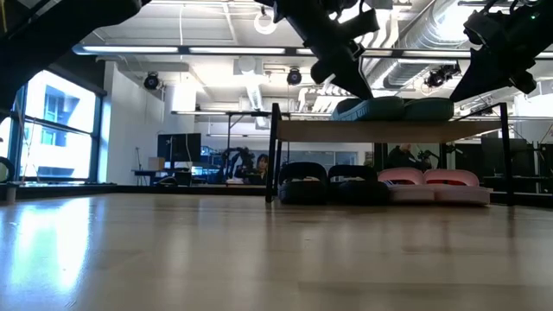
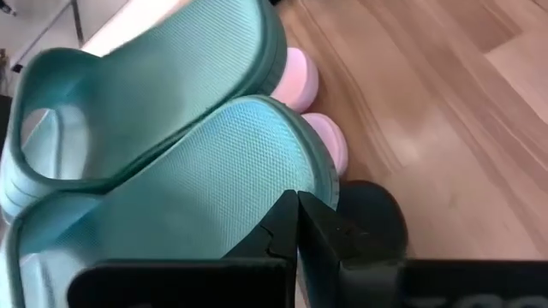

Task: Pick and place slides into the shelf
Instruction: Adjust the blue slides on the shelf

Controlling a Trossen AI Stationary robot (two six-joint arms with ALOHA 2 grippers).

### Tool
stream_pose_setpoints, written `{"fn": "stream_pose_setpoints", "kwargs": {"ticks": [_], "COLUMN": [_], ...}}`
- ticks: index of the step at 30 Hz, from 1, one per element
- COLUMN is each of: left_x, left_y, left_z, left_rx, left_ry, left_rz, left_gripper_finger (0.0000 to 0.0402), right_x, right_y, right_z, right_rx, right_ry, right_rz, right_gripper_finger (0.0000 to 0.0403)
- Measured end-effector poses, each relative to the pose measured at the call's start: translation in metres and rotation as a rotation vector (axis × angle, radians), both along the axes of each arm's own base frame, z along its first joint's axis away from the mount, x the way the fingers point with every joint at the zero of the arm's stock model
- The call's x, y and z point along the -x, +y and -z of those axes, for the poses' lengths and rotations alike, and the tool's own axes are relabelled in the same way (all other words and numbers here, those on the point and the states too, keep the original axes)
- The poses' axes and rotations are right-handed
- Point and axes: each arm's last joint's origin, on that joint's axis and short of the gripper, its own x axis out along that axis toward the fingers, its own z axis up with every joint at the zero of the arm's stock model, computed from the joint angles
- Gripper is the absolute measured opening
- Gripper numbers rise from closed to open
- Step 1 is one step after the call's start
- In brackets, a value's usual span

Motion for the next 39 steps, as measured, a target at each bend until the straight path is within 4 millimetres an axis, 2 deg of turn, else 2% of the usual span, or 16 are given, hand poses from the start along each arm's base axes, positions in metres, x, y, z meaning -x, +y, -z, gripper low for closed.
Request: {"fn": "stream_pose_setpoints", "kwargs": {"ticks": [25, 34, 39], "left_x": [0.0020, 0.0025, 0.0023], "left_y": [-0.0062, -0.0049, -0.0049], "left_z": [0.0028, -0.0058, -0.0051], "left_rx": [0.006, -0.050, -0.050], "left_ry": [0.049, 0.017, 0.019], "left_rz": [0.030, -0.010, -0.010], "left_gripper_finger": [0.0000, 0.0001, 0.0017], "right_x": [0.0001, 0.0002, 0.0002], "right_y": [-0.0001, -0.0002, -0.0002], "right_z": [0.0000, 0.0000, 0.0000], "right_rx": [0.004, 0.007, 0.007], "right_ry": [0.000, 0.001, 0.001], "right_rz": [0.003, 0.005, 0.005], "right_gripper_finger": [0.0000, 0.0000, 0.0000]}}
